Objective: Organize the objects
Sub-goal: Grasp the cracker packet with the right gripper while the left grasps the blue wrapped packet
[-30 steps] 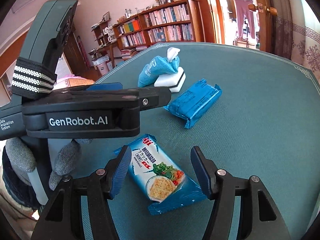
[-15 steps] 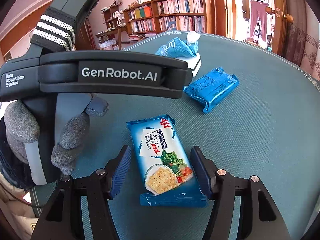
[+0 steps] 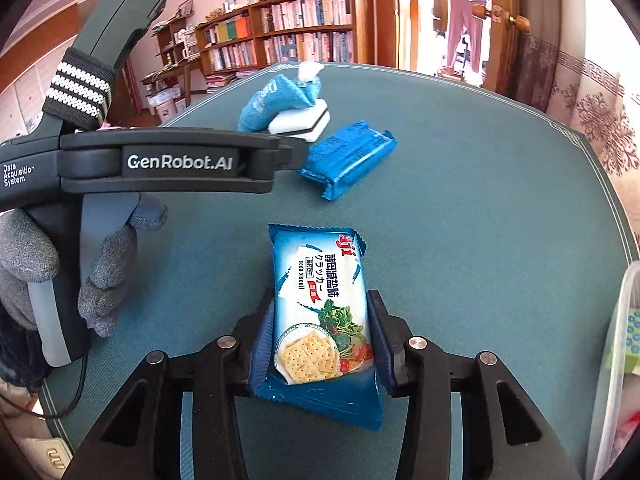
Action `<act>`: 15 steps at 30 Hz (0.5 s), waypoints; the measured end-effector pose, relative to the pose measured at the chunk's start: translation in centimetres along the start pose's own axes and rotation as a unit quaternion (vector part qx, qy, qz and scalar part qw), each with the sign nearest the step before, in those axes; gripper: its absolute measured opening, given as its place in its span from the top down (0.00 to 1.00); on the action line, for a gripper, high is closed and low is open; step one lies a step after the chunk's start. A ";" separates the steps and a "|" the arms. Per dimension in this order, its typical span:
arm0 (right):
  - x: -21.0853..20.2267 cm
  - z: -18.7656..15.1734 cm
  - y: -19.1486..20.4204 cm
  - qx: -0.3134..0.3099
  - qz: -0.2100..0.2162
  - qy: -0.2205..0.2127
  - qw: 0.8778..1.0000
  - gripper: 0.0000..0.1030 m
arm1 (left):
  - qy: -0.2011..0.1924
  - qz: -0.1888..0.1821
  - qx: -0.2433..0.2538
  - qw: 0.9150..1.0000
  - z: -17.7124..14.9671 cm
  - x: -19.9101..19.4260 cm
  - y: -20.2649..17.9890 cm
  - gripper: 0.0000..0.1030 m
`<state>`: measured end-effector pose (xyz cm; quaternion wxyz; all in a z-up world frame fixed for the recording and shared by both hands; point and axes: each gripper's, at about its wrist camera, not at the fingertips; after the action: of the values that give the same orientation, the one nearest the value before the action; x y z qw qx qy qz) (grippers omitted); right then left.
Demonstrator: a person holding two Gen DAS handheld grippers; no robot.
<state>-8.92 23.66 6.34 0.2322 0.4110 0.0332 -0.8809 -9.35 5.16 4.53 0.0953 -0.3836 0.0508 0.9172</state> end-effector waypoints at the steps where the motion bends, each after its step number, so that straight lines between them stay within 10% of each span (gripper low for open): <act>1: -0.2 -0.1 -0.5 0.008 -0.008 -0.001 1.000 0.57 | 0.002 0.000 0.005 1.000 0.2 0.2 -0.3 0.01; 15: -0.6 -0.4 -2.6 0.044 -0.012 -0.014 0.999 0.57 | 0.038 0.006 0.058 0.998 2.4 4.8 -3.9 0.23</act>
<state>-9.42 26.31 6.16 0.2039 0.4080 -0.0041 -0.8899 -13.49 9.99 2.74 0.1097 -0.4116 0.1093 0.8981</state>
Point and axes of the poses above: each gripper's, at about its wrist camera, not at the fingertips, and x roughly the way its jaws point, y to its left, z to its top, and after that the axes turned 6 degrees about x, right-handed
